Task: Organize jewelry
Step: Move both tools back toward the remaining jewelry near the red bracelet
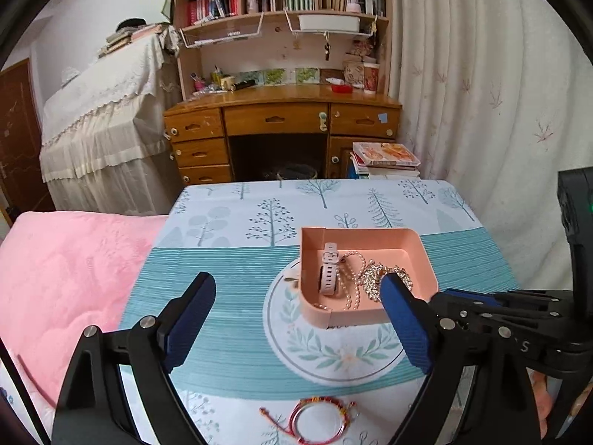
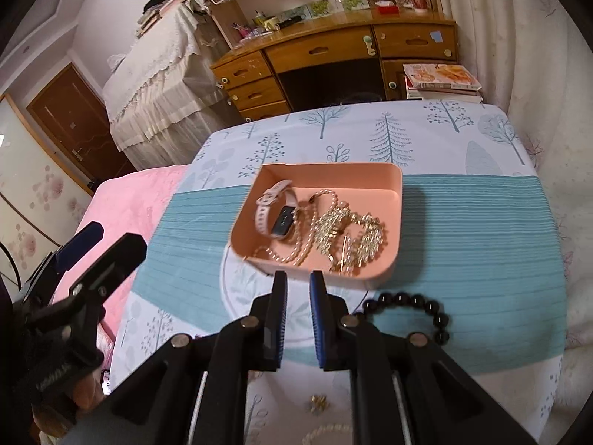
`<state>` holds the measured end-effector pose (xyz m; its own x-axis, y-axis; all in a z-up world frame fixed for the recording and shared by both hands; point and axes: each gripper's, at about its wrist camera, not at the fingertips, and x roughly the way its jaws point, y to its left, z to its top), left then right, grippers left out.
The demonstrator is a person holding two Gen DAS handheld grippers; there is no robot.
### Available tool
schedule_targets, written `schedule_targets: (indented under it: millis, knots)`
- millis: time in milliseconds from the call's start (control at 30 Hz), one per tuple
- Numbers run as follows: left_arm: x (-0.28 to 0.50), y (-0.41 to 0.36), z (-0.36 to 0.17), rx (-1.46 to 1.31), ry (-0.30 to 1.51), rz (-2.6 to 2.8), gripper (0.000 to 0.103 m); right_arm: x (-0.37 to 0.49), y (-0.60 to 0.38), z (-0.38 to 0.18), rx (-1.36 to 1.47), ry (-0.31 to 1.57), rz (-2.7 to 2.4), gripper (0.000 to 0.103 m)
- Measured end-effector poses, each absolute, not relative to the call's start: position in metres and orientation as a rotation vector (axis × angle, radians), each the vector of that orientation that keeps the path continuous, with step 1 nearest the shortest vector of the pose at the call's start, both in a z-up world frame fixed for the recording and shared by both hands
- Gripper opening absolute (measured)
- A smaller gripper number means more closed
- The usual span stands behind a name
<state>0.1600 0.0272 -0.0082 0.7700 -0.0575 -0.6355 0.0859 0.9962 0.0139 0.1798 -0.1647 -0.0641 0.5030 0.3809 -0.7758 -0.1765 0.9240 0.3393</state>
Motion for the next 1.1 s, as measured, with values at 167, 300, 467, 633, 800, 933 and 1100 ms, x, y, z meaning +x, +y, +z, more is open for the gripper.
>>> schedule_targets:
  millis: [167,300,467,633,800,933,1100]
  knots:
    - [0.130,0.036,0.006,0.033,0.648,-0.050,0.101,0.150,-0.165,-0.050,0.225,0.953,0.354,0.013]
    - [0.104,0.041,0.016,0.045,0.612,-0.025,0.101,0.128,-0.168,-0.044,0.239,0.932,0.366,0.013]
    - [0.075,0.044,0.017,0.053,0.611,-0.040,0.101,0.104,-0.169,-0.037,0.239,0.908,0.378,0.013]
    - [0.055,0.043,0.015,0.059,0.617,-0.063,0.101,0.079,-0.169,-0.034,0.214,0.865,0.358,0.032]
    - [0.041,0.042,0.008,0.059,0.630,-0.087,0.101,0.060,-0.175,-0.036,0.194,0.836,0.332,0.037]
    - [0.036,0.046,-0.003,0.033,0.666,-0.108,0.101,0.053,-0.184,-0.041,0.217,0.840,0.316,0.037]
    - [0.037,0.051,-0.025,0.008,0.730,-0.119,0.101,0.044,-0.189,-0.055,0.201,0.858,0.263,0.037]
